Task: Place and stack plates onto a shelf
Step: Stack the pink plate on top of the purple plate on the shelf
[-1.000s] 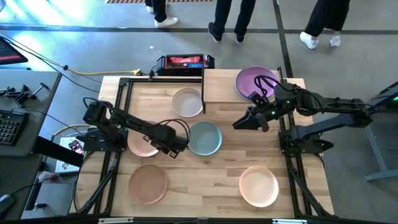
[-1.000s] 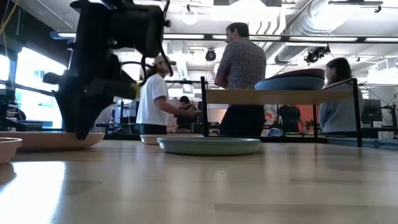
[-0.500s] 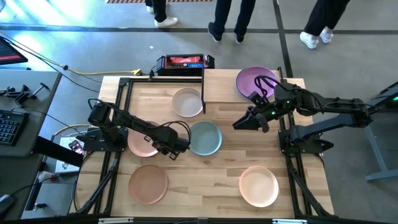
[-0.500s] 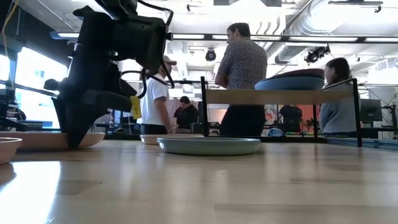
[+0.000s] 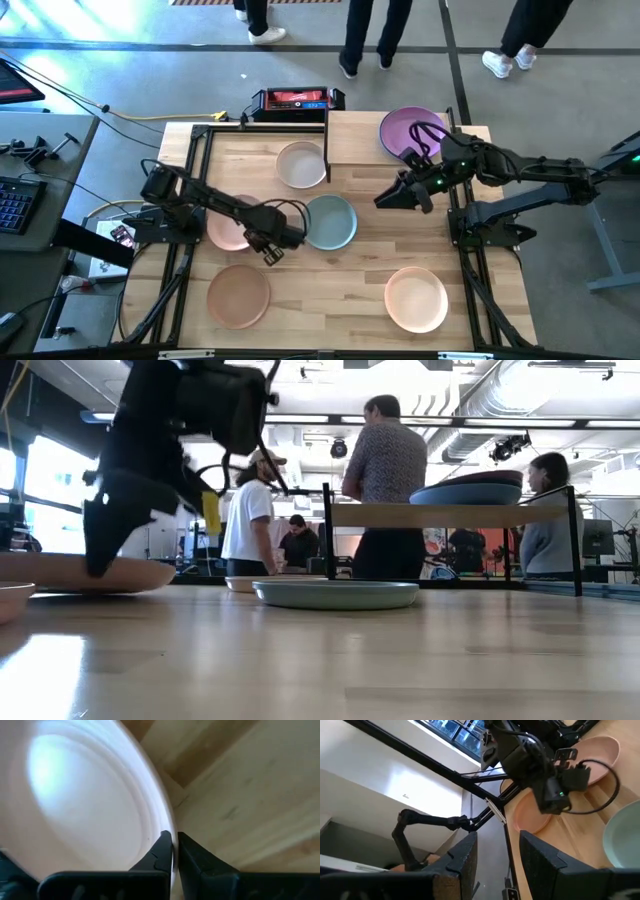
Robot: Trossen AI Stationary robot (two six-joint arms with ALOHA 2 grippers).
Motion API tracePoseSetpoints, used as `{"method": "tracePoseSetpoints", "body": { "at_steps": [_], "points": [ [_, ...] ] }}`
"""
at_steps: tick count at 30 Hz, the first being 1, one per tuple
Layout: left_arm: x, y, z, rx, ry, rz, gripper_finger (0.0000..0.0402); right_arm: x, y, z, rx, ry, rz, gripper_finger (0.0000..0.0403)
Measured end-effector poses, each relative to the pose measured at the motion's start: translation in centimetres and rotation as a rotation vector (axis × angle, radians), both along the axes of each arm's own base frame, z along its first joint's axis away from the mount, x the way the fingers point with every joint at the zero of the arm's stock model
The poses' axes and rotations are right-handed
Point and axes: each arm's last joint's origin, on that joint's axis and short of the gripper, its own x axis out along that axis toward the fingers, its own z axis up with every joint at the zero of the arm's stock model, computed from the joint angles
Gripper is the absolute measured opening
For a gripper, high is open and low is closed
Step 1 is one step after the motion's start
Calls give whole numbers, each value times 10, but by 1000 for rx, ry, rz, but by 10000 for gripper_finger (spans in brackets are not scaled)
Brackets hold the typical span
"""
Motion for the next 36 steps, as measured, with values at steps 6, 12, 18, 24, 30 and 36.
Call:
{"method": "tracePoseSetpoints", "body": {
  "at_steps": [6, 12, 18, 24, 30, 36],
  "points": [
    [7, -11, 30, 45, 18, -179, 2, 0, 0, 0, -132, -50, 32, 128],
    [12, -23, 60, 107, 15, -333, 1, 2, -1, 5, -221, -132, 19, 128],
    [12, -35, 90, 195, 26, -535, 1, 3, -4, 8, -304, -173, -69, 144],
    [15, -42, 113, 310, 1, -804, 1, 3, -10, 8, -341, -155, -201, 180],
    [21, -42, 130, 405, 36, -1073, 1, 3, -25, 8, -276, -119, -330, 182],
    [25, -38, 141, 530, 148, -1313, 1, 1, -40, 6, -253, -92, -405, 170]
  ]
}}
